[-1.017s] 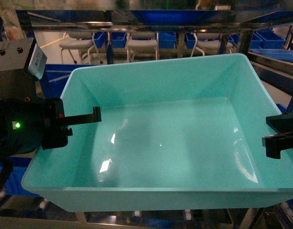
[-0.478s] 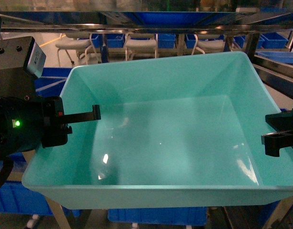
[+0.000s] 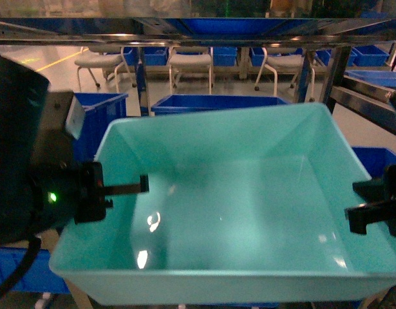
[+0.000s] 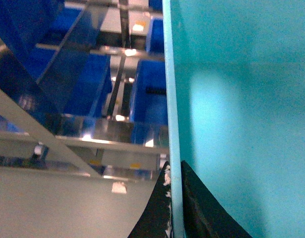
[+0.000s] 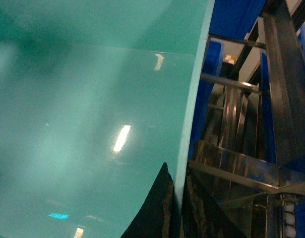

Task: Organize blue bins on left shelf correctly

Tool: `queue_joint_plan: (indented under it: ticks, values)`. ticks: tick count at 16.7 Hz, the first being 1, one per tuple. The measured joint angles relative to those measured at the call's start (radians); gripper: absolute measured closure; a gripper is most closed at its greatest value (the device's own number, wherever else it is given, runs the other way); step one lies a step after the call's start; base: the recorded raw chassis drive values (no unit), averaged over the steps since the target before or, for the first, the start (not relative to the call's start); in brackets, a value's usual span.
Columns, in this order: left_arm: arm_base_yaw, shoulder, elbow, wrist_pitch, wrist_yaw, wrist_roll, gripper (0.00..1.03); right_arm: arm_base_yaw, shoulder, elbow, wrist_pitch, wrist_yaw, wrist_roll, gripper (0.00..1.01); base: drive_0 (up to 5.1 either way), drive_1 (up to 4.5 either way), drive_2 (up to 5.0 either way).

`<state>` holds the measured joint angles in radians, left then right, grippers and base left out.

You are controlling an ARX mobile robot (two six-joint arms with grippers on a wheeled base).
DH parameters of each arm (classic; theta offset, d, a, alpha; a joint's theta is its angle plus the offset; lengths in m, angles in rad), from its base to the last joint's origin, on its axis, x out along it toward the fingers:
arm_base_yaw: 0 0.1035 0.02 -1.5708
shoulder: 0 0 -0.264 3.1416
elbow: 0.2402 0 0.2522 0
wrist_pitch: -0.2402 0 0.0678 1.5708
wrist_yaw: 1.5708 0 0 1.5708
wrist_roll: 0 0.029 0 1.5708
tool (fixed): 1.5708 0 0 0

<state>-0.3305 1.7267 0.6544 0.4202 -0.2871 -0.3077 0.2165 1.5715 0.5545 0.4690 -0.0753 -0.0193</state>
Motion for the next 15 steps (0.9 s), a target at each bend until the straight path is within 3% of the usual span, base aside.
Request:
queue_joint_plan:
  ticks: [5,7,11,15]
  values:
    - [-0.001,0.108,0.029,0.032,-0.023,-0.029,1.01,0.0,0.133,0.071,0.017,-0.007,-0.031,0.98,0.0,0.0,0.0]
    - [0.011,0.181,0.09,0.012,0.004,-0.04,1.01,-0.003,0.18,0.12,-0.007,-0.002,-0.05,0.98,0.0,0.0,0.0]
    - [0.021,0.282,0.217,-0.027,0.045,-0.028,1.01,-0.042,0.283,0.204,-0.034,-0.002,-0.052,0.98,0.0,0.0,0.0]
    - [0.021,0.282,0.219,-0.029,0.044,-0.025,1.01,-0.047,0.283,0.208,-0.033,-0.003,-0.052,0.98,0.0,0.0,0.0]
